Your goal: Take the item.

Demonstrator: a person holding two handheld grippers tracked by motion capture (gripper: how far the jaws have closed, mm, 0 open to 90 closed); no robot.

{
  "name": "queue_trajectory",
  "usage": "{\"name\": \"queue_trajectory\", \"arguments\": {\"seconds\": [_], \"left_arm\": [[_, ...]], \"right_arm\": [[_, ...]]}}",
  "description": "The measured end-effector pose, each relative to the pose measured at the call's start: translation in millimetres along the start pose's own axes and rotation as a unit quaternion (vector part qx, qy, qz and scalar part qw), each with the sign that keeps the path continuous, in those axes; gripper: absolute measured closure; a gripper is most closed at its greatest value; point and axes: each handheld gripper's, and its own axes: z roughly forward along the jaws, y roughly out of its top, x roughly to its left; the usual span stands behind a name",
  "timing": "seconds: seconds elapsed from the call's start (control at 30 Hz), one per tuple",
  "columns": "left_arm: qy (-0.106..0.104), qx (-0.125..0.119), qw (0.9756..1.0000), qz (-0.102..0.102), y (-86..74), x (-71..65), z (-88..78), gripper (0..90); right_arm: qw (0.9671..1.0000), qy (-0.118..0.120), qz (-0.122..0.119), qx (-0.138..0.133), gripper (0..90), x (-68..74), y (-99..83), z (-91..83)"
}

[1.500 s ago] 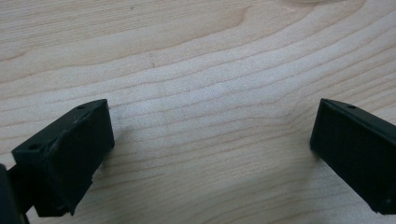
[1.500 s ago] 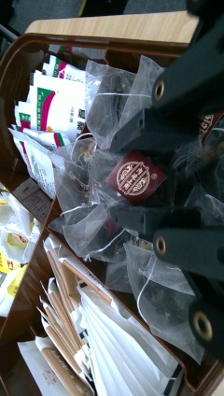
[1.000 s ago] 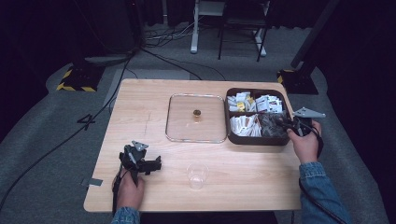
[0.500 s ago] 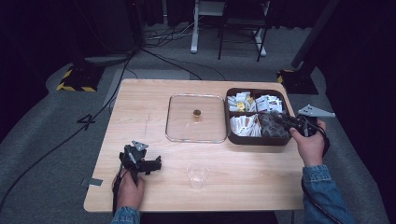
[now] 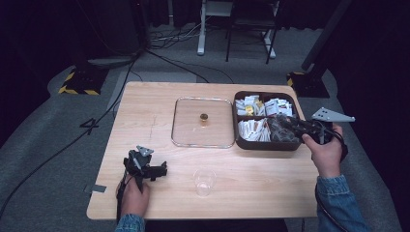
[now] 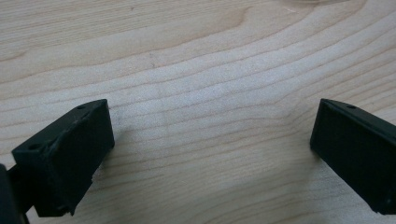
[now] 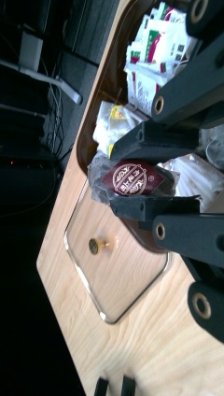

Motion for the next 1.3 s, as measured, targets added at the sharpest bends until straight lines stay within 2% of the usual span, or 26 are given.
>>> {"name": "queue_trajectory", "arguments": {"seconds": [0.3,0.43,0.7,0.73,0.77,0.87,1.0,1.03,1.07,1.2,1.23,1.3], "left_arm": [[-0.001,0.000,1.0000,0.000,0.0,0.0,0.0,0.0],[0.000,0.000,1.0000,-0.001,0.0,-0.1,0.1,0.0],[0.000,0.000,1.0000,0.000,0.0,-0.1,0.1,0.0],[0.000,0.000,1.0000,0.000,0.0,0.0,0.0,0.0],[0.000,0.000,1.0000,0.000,0.0,0.0,0.0,0.0],[-0.001,0.000,1.0000,-0.001,0.0,-0.1,0.1,0.0],[0.000,-0.001,1.0000,-0.002,0.0,-0.2,0.2,0.0],[0.000,-0.001,1.0000,-0.002,0.1,-0.4,0.3,0.0],[0.001,-0.001,1.0000,-0.002,0.1,-0.4,0.3,0.0],[0.001,-0.001,1.0000,-0.002,0.2,-0.5,0.4,0.0],[0.001,0.000,1.0000,-0.003,0.2,-0.6,0.3,0.0],[0.001,0.000,1.0000,-0.003,0.2,-0.7,0.3,0.0]], "right_arm": [[0.9996,0.023,-0.015,0.001,73.1,17.0,10.2,-10.7],[0.9993,0.029,-0.023,0.000,72.7,23.4,12.8,-12.0],[0.9972,0.063,-0.040,-0.001,72.5,45.3,16.6,-7.4],[0.9963,0.074,-0.043,0.001,72.6,52.2,16.7,-4.1],[0.9963,0.074,-0.043,0.001,72.6,52.2,16.7,-4.1],[0.9941,0.096,-0.051,-0.005,72.7,65.8,18.0,0.1],[0.9920,0.112,-0.056,-0.012,72.6,76.5,18.9,1.9],[0.9903,0.125,-0.057,-0.016,72.6,83.6,19.3,3.7],[0.9903,0.125,-0.057,-0.016,72.6,83.6,19.3,3.7],[0.9869,0.147,-0.063,-0.016,72.5,97.4,19.1,8.0],[0.9851,0.159,-0.065,-0.016,72.5,103.2,18.8,10.5],[0.9842,0.164,-0.066,-0.015,72.5,105.7,18.9,11.7]]}}
